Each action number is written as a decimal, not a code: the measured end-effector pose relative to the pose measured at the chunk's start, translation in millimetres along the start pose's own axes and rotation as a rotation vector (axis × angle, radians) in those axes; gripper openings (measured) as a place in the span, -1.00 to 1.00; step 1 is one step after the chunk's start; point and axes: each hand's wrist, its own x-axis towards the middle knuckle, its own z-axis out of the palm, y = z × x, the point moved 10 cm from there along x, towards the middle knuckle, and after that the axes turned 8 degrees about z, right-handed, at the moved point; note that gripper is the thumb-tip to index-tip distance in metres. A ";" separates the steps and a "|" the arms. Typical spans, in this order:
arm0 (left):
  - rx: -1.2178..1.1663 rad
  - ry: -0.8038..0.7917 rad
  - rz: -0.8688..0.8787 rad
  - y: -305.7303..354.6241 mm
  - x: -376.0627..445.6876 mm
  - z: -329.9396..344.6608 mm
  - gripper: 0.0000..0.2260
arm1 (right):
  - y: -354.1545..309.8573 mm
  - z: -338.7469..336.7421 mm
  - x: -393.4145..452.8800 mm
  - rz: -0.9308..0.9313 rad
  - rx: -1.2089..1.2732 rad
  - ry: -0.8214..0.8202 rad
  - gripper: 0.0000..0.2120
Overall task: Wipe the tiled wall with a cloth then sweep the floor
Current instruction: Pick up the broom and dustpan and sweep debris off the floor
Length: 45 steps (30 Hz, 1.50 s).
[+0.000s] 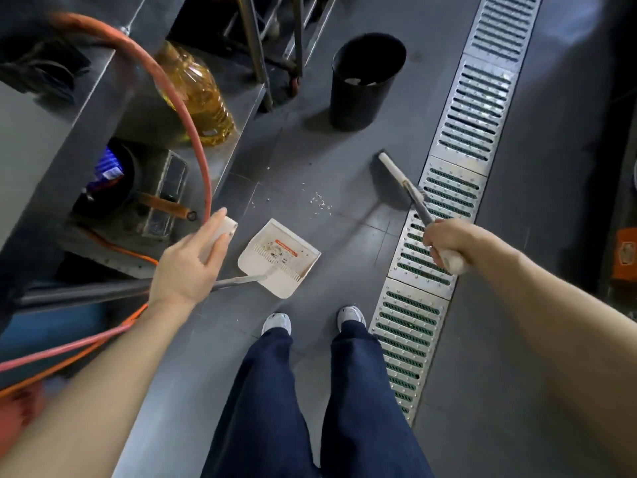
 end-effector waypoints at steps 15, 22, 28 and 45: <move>-0.099 0.265 -0.190 41.5 -60.5 14.5 -0.66 | -16.6 48.5 -38.8 -0.201 0.038 -0.302 -0.80; -0.251 0.360 -0.368 17.3 -115.4 8.7 -0.69 | -82.3 55.0 -50.5 -0.378 -0.195 -0.195 -0.76; -0.370 0.517 -0.571 1.3 -168.1 4.7 -0.71 | -132.4 73.5 -22.5 -0.434 -0.474 -0.112 -0.75; -0.233 0.586 -0.614 -38.9 -306.5 3.3 -0.69 | -2.6 143.5 -63.5 -0.432 -0.882 -0.176 -0.54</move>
